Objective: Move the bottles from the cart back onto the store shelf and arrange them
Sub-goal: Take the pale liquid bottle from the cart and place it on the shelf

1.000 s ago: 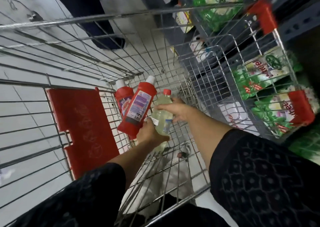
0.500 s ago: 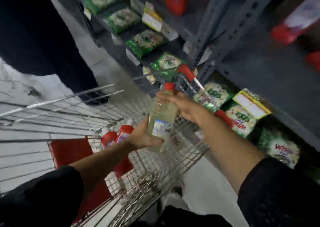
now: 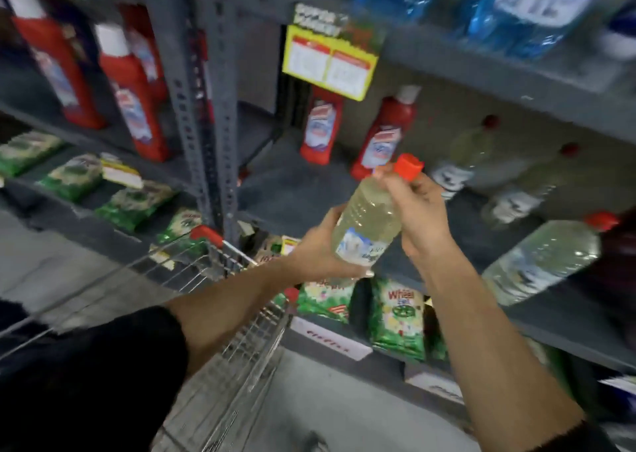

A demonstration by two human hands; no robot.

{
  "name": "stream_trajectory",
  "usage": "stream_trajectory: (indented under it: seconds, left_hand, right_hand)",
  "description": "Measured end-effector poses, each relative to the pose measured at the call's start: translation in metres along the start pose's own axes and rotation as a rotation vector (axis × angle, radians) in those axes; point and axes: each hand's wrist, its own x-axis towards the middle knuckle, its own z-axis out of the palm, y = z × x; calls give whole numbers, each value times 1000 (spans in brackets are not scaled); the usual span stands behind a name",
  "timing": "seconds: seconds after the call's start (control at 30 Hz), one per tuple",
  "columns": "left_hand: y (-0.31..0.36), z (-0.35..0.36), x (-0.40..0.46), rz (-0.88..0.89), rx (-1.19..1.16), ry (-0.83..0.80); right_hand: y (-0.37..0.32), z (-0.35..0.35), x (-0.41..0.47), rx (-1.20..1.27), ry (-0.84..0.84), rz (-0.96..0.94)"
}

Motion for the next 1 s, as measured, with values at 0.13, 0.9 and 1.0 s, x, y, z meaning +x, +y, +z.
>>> stream_trajectory:
  seconds: [0.13, 0.9, 1.0]
  left_hand:
    - [23, 69, 63, 4, -112, -8]
    - [15, 155, 200, -29, 16, -15]
    - [-3, 120, 159, 44, -26, 133]
  right_hand:
    - [-24, -56, 31, -57, 231, -84]
    - [22, -154, 147, -676, 695, -352]
    - [31, -124, 110, -594, 804, -623]
